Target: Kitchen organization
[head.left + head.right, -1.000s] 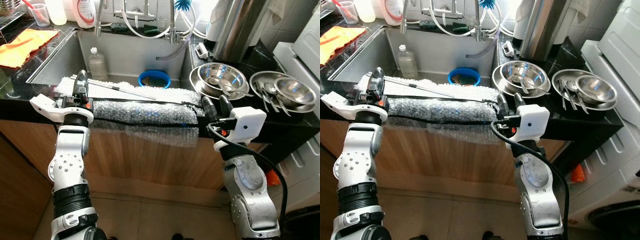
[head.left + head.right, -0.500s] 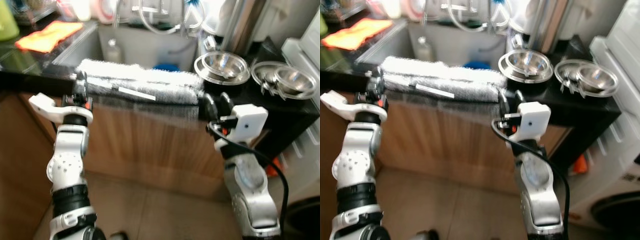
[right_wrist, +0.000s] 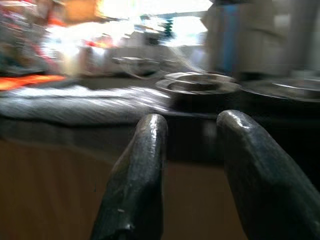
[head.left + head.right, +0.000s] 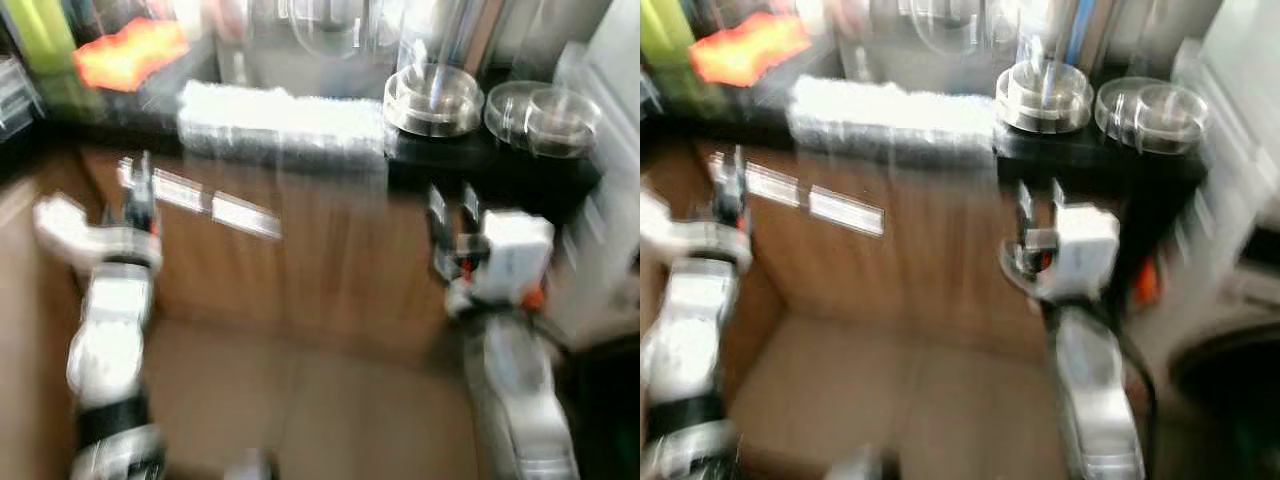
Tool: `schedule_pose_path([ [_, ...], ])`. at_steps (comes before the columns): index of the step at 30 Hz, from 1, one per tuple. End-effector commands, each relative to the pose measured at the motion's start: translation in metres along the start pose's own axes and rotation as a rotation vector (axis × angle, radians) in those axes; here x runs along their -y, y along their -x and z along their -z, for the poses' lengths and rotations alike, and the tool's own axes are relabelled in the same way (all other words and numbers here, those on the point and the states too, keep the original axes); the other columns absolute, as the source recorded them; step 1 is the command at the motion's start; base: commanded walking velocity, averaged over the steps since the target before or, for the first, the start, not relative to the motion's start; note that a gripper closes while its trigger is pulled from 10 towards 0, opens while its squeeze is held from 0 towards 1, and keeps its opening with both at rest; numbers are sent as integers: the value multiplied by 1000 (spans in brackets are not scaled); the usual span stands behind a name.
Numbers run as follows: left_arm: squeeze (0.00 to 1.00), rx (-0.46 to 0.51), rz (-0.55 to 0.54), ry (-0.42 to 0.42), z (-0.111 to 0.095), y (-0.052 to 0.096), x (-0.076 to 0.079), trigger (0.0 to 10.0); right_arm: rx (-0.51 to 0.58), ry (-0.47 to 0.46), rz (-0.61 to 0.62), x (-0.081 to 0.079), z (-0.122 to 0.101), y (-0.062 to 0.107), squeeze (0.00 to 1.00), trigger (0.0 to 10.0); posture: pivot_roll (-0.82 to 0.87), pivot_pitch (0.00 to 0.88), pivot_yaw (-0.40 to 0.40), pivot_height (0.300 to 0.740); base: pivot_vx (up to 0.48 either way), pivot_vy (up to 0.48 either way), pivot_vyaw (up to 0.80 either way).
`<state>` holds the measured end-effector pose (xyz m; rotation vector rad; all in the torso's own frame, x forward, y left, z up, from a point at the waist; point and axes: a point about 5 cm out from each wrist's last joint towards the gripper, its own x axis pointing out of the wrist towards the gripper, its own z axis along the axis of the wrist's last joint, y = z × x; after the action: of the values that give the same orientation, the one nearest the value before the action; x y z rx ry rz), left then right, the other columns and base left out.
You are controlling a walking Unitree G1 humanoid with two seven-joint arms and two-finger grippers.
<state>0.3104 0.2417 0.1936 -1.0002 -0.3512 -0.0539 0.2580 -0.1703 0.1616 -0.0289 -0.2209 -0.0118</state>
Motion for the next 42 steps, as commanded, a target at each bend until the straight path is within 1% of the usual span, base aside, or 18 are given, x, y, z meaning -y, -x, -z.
schedule_pose_path([
  [1, 0, -2, 11, -69, -8, 1, 0, 10000, 17, 59, 43, 8, -6, 5, 0, 10000, -69, 68, -28, 740, 0, 0, 0],
  [4, 0, 14, -18, -123, -18, 5, -8, 10000, -7, 111, 88, 18, -1, 13, 0, 10000, -70, 67, -28, 740, 0, 0, 0],
  [6, 0, 37, -74, -238, -28, 9, -17, 10000, -64, 153, 178, 32, 11, 22, 0, 10000, -72, 62, -27, 740, 0, 0, 0],
  [7, 0, 37, -74, -238, -28, 9, -17, 10000, -64, 153, 178, 32, 11, 22, 0, 10000, -72, 62, -27, 740, 0, 0, 0],
  [12, 0, 12, -145, -570, -27, 11, -30, 10000, -177, 234, 292, 51, 39, 37, 0, 10000, -67, 49, -26, 740, 0, 0, 0],
  [15, 0, -83, -124, -766, -17, 13, -36, 10000, -282, 249, 326, 59, 61, 50, 0, 10000, -71, 45, -24, 740, 0, 0, 0],
  [17, 0, -125, -111, -785, -10, 15, -38, 10000, -326, 278, 326, 63, 71, 58, 0, 10000, -69, 41, -23, 740, 0, 0, 0],
  [22, 0, -248, -79, -954, 9, 29, -56, 10000, -521, 307, 301, 71, 112, 88, 0, 10000, -77, 38, -18, 740, 0, 0, 0],
  [24, 0, -322, -86, -1074, 18, 37, -69, 10000, -641, 314, 277, 72, 137, 105, 0, 10000, -76, 35, -16, 740, 0, 0, 0],
  [27, 0, -414, -78, -1199, 26, 44, -80, 10000, -719, 328, 266, 72, 153, 119, 0, 10000, -76, 34, -16, 740, 0, 0, 0],
  [28, 0, -485, -65, -1272, 33, 52, -90, 10000, -783, 330, 284, 73, 165, 130, 0, 10000, -71, 30, -13, 740, 0, 0, 0],
  [30, 0, -517, -55, -1316, 35, 56, -95, 10000, -818, 326, 289, 73, 171, 135, 0, 10000, -73, 30, -11, 740, 0, 0, 0],
  [31, 0, -589, -43, -1422, 39, 64, -105, 10000, -871, 325, 288, 71, 181, 145, 0, 10000, -75, 33, -12, 740, 0, 0, 0],
  [33, 0, -605, -40, -1448, 39, 65, -107, 10000, -882, 325, 287, 70, 183, 147, 0, 10000, -75, 33, -12, 740, 0, 0, 0],
  [34, 0, -699, -8, -1523, 47, 76, -117, 10000, -941, 332, 267, 68, 192, 156, 0, 10000, -65, 45, -9, 740, 0, 0, 0],
  [36, 0, -739, 7, -1549, 50, 80, -120, 10000, -965, 335, 260, 67, 196, 159, 0, 10000, -65, 45, -9, 740, 0, 0, 0],
  [40, 0, -972, 73, -1719, 65, 112, -146, 10000, -1080, 275, 275, 62, 211, 179, 0, 10000, -65, 59, -10, 740, 0, 0, 0],
  [42, 0, -1138, 131, -1810, 71, 135, -160, 10000, -1152, 297, 237, 58, 216, 194, 0, 10000, -66, 61, -9, 740, 0, 0, 0],
])
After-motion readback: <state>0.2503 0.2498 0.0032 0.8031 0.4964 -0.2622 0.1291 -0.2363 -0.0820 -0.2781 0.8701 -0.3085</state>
